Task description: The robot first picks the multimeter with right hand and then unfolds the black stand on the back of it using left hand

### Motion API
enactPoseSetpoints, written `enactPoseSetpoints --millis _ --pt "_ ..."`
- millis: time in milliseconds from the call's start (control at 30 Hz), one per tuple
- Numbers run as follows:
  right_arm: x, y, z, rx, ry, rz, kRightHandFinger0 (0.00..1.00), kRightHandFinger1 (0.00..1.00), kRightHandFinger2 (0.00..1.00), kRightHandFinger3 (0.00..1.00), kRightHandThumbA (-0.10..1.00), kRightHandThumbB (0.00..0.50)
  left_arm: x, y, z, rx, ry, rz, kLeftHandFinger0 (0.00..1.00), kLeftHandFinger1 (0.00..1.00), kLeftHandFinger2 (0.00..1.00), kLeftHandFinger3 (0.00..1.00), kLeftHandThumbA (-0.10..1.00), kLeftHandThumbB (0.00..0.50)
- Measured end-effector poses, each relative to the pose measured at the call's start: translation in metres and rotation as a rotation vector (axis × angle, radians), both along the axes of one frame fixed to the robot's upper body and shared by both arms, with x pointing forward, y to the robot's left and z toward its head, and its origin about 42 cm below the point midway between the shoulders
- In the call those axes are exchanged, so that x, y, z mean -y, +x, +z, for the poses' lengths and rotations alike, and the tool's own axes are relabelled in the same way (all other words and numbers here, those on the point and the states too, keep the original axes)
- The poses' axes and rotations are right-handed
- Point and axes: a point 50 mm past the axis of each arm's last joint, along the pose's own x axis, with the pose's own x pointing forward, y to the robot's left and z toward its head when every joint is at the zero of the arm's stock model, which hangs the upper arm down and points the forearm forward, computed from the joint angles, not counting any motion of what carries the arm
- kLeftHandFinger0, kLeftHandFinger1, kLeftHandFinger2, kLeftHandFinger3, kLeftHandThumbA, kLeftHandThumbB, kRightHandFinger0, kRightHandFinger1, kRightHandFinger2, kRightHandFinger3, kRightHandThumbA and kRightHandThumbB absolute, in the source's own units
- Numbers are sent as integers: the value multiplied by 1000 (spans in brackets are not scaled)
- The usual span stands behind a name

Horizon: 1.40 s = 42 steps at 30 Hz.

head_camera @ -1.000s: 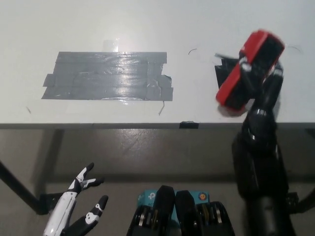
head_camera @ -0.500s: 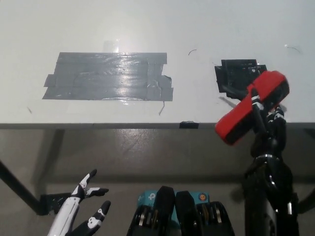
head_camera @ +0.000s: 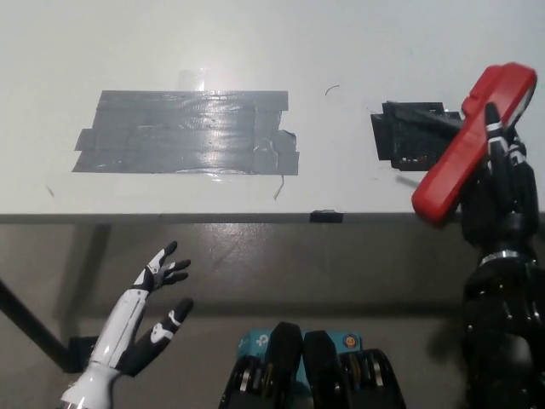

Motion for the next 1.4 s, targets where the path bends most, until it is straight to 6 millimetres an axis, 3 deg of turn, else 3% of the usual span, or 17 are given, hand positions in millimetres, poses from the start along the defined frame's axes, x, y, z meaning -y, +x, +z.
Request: enactPoseSetpoints --millis 67,167,300,367,500,600,700,1000,1400 --pt "-2 -5 8 45 25 32 153 604 911 833 -100 127 0 0 0 0 0 0 848 801 850 1000 897 85" --pt "-6 -13 17 103 55 88 31 533 840 705 -100 130 0 0 0 -1 -1 1 841 795 843 1000 893 86" --pt "-15 -24 26 179 93 181 0 522 837 610 -100 143 -1 -2 -1 -5 -1 3 836 788 830 1000 876 82" --pt "-18 -27 30 205 110 217 0 563 891 614 -100 139 -1 -2 -2 -6 -1 3 853 790 825 1000 878 82" --pt "-27 -36 39 272 143 305 7 567 887 620 -100 168 -2 -4 -3 -9 -1 6 834 784 823 1000 867 80" --pt "-35 -45 48 337 169 388 25 582 878 730 -100 167 -4 -7 -4 -14 0 10 860 798 830 1000 858 88" --pt "-44 -55 55 394 196 472 30 576 872 753 -100 153 -5 -13 -4 -14 -1 13 867 796 827 1000 864 85" --pt "-60 -88 81 598 240 719 36 553 848 673 -100 149 -6 -20 7 19 -9 0 864 793 823 1000 860 101" --pt "-63 -93 84 644 263 805 29 533 847 638 -100 147 -6 -21 12 32 -12 -10 877 792 814 1000 846 104"
